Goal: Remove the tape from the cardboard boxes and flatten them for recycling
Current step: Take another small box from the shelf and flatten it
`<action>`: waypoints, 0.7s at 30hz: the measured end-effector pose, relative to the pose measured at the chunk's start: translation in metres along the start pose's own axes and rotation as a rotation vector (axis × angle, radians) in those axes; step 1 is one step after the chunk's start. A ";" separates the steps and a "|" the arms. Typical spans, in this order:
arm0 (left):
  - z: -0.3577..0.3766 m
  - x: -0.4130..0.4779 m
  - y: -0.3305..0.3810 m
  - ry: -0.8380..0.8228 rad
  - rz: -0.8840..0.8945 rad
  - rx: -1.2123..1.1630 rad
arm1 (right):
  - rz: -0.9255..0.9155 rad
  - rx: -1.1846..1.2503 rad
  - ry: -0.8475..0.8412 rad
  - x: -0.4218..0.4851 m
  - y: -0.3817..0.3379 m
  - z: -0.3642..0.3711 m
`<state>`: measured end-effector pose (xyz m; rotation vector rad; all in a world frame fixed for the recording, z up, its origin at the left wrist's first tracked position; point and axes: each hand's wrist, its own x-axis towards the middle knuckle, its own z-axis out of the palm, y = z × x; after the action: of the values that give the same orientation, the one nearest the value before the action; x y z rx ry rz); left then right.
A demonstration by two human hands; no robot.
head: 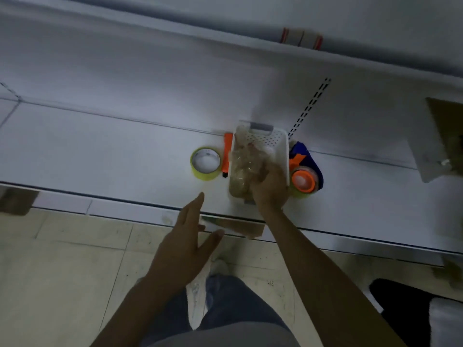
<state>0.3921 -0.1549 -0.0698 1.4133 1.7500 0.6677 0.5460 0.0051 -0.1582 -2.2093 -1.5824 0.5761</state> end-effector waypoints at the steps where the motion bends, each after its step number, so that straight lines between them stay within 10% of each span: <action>1: 0.001 -0.001 -0.002 -0.005 -0.004 0.027 | 0.021 0.024 -0.021 0.002 -0.001 0.002; 6: -0.001 -0.007 -0.009 -0.003 0.027 0.127 | -0.222 -0.007 -0.123 0.003 0.000 0.010; 11: -0.009 -0.002 -0.012 0.041 0.011 0.177 | -0.050 0.620 -0.439 -0.016 0.013 -0.003; 16: -0.012 0.009 0.004 0.031 0.133 0.166 | -0.022 0.675 -0.083 -0.053 0.030 -0.031; 21: -0.019 0.006 0.012 0.157 0.271 0.272 | -0.162 0.676 -0.079 -0.099 0.002 -0.054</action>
<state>0.3823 -0.1448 -0.0510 1.8520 1.8411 0.7187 0.5469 -0.0925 -0.1017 -1.5582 -1.3213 0.9837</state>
